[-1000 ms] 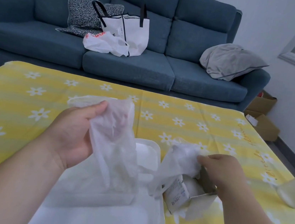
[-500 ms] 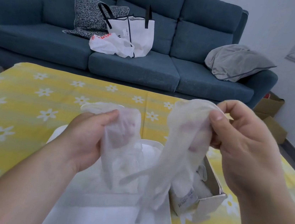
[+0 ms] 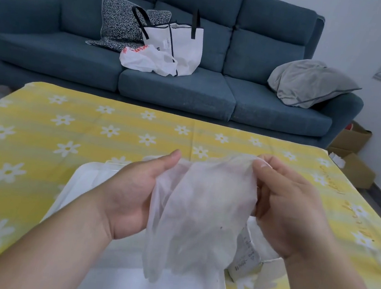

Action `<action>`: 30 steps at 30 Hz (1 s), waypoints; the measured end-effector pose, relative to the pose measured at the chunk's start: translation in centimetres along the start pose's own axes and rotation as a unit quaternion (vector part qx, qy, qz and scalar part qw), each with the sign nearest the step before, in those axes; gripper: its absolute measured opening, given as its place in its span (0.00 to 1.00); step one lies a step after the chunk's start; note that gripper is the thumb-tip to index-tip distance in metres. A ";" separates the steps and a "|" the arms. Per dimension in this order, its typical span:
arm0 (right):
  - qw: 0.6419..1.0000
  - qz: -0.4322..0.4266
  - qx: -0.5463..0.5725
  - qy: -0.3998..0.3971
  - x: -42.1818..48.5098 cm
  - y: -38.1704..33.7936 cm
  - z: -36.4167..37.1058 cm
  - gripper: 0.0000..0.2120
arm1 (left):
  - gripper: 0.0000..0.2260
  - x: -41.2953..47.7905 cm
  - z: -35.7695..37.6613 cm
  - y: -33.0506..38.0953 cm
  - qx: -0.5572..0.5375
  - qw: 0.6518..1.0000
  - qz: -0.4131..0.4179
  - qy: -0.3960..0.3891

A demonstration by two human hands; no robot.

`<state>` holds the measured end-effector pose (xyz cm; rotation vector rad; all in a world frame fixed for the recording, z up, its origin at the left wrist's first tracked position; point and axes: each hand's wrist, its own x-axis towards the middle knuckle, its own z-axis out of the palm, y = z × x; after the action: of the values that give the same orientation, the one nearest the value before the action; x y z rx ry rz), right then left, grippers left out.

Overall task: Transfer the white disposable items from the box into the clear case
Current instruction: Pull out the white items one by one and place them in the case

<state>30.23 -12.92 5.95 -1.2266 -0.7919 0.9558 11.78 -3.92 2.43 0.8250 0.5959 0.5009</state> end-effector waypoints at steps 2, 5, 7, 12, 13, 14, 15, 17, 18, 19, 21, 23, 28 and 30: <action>1.000 -0.011 0.003 -0.002 0.2 -0.2 -0.3 0.09 | 0.24 0.0 -0.2 0.1 0.004 1.000 0.004 -0.007; 0.999 -0.015 0.007 -0.037 0.1 -0.5 -0.2 0.07 | 0.24 0.1 -0.2 -0.1 -0.008 1.000 0.011 -0.018; 0.997 -0.017 0.007 -0.072 -0.2 -0.6 0.1 0.07 | 0.24 0.2 -0.3 -0.3 -0.025 0.999 0.009 -0.030; 0.985 -0.007 0.074 -0.158 -1.4 -1.6 1.9 0.07 | 0.28 0.5 -0.2 -1.1 -0.077 0.991 -0.021 -0.104; 0.983 0.000 0.089 -0.162 -1.3 -1.4 2.0 0.07 | 0.28 0.5 -0.1 -1.3 -0.085 0.990 -0.023 -0.112; 0.983 0.004 0.089 -0.161 -1.1 -1.1 2.0 0.07 | 0.28 0.6 0.0 -1.5 -0.091 0.988 -0.021 -0.119; 0.986 0.006 0.071 -0.151 -0.8 -0.7 2.0 0.07 | 0.29 0.6 0.2 -1.6 -0.095 0.987 -0.018 -0.128; 0.993 0.007 0.004 -0.121 -0.4 0.1 2.0 0.07 | 0.34 0.6 0.2 -1.9 -0.106 0.983 -0.025 -0.145; 0.994 0.008 -0.027 -0.108 -0.2 0.4 2.0 0.07 | 0.36 0.5 0.1 -1.9 -0.106 0.983 -0.030 -0.148; 0.994 0.010 -0.045 -0.097 -0.1 0.6 2.0 0.07 | 0.39 0.4 0.0 -1.9 -0.104 0.982 -0.032 -0.153; 0.996 0.017 -0.049 -0.079 0.0 0.8 2.1 0.10 | 0.42 0.2 -0.2 -1.7 -0.092 0.983 -0.031 -0.154; 0.997 0.022 -0.043 -0.065 0.1 0.6 2.2 0.13 | 0.43 -0.2 -0.2 -1.5 -0.085 0.985 -0.024 -0.149; 0.994 0.033 -0.094 -0.052 0.0 0.5 2.4 0.12 | 0.25 -0.6 0.0 -1.8 0.006 0.993 0.038 -0.113; 0.991 0.030 -0.116 -0.056 -0.1 0.3 2.5 0.10 | 0.14 -0.4 0.1 -2.4 0.062 0.996 0.058 -0.017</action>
<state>27.89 -12.01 6.08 -1.4121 -0.9814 1.0095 12.01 -5.62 0.74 0.9887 0.5544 0.5590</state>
